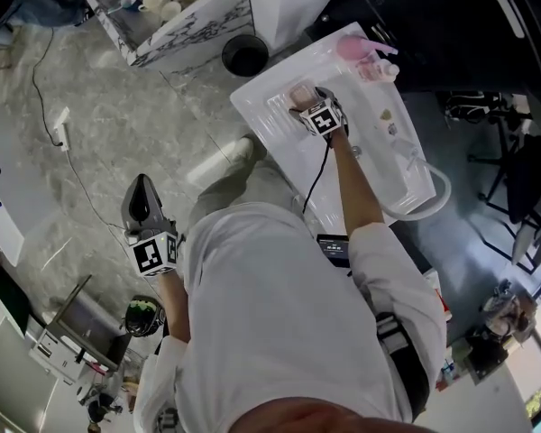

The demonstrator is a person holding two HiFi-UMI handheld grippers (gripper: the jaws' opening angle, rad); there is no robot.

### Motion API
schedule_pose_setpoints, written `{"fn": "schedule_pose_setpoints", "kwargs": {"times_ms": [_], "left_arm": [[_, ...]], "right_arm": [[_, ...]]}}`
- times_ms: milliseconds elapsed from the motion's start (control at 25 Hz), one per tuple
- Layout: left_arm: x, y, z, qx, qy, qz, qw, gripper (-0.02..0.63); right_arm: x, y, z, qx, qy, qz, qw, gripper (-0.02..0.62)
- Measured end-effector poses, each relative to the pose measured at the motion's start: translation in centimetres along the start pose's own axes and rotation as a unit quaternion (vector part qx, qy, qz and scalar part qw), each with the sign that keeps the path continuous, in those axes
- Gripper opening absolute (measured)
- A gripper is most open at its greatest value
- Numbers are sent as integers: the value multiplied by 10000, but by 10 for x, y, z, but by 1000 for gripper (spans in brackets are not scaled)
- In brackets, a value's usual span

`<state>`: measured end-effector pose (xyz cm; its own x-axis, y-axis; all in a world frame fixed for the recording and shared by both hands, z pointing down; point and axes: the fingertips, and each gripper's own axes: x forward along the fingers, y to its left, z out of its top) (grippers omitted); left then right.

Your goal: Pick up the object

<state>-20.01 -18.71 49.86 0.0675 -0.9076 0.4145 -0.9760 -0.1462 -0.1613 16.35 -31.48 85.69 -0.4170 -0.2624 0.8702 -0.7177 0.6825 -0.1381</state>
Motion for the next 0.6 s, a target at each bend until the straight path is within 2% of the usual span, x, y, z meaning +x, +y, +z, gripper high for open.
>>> {"fn": "schedule_pose_setpoints", "kwargs": {"times_ms": [200, 600], "left_arm": [[-2, 2, -1, -28, -10, 59, 10000, -3], [-3, 2, 2, -18, -106, 45, 9999, -3]], "right_arm": [[3, 3, -3, 268, 46, 240, 9993, 443], [0, 9, -4, 369, 71, 288, 9989, 433]]}}
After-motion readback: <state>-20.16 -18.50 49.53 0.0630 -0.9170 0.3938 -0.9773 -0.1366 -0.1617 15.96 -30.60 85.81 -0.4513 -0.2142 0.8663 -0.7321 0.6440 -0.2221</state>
